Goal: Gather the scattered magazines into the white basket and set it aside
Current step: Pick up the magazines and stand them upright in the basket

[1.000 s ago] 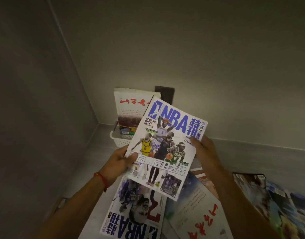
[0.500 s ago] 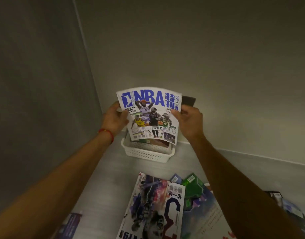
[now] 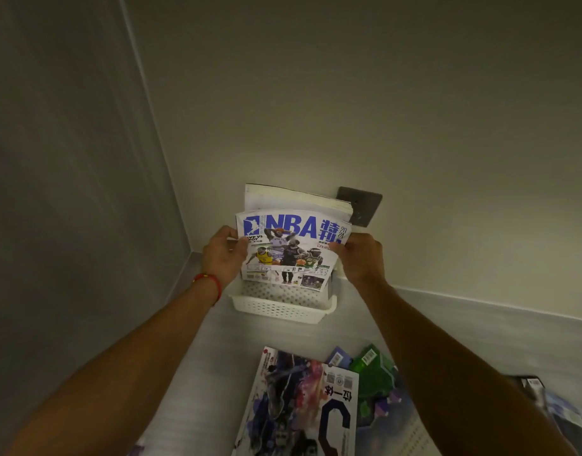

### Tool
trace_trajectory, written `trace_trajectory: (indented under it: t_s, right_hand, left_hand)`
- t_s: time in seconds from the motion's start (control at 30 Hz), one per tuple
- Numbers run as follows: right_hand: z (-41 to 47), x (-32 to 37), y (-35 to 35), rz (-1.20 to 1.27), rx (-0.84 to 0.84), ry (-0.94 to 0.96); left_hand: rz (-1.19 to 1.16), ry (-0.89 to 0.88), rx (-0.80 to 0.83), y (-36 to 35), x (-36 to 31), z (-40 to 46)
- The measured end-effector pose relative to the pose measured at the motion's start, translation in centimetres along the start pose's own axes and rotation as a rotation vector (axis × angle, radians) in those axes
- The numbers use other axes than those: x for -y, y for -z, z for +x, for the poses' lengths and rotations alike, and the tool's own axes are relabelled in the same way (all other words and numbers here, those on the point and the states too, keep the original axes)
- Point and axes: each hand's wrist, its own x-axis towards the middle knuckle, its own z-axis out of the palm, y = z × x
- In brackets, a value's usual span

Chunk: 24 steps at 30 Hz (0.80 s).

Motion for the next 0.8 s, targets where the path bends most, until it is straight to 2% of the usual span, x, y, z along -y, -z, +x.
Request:
trace_trajectory:
  t_s: [0.17, 0.4, 0.5, 0.57, 0.67, 0.73, 0.8]
  right_hand:
    - [0.3, -0.9, -0.5, -0.092, 0.011, -0.003]
    - [-3.4, -3.2, 0.8, 0.217, 0.073, -0.121]
    - [-7.5, -6.2, 1.6, 0.072, 0.117, -0.053]
    - [-10.4, -8.9, 1.9, -0.110, 0.245, -0.091]
    - [-14.4, -12.5, 2.0, -0.379, 0.519, -0.182]
    - [-16.7, -14.1, 2.1, -0.315, 0.559, -0.350]
    - [-19.1, -15.0, 2.3, -0.224, 0.576, -0.490]
  left_hand:
    - [0.062, -0.007, -0.015, -0.8, 0.7, 0.6]
    - [-0.072, 0.079, 0.013, -2.2, 1.5, -0.6]
    - [0.097, -0.109, -0.116, -1.5, 2.3, -4.6]
    - [0.202, -0.171, -0.137, -1.7, 4.0, -9.2]
    - [0.513, -0.088, 0.073, -2.6, 8.3, -16.5]
    - [0.703, 0.041, 0.234, -3.0, 11.2, -20.6]
    - [0.715, 0.179, 0.250, -3.3, 12.9, -24.1]
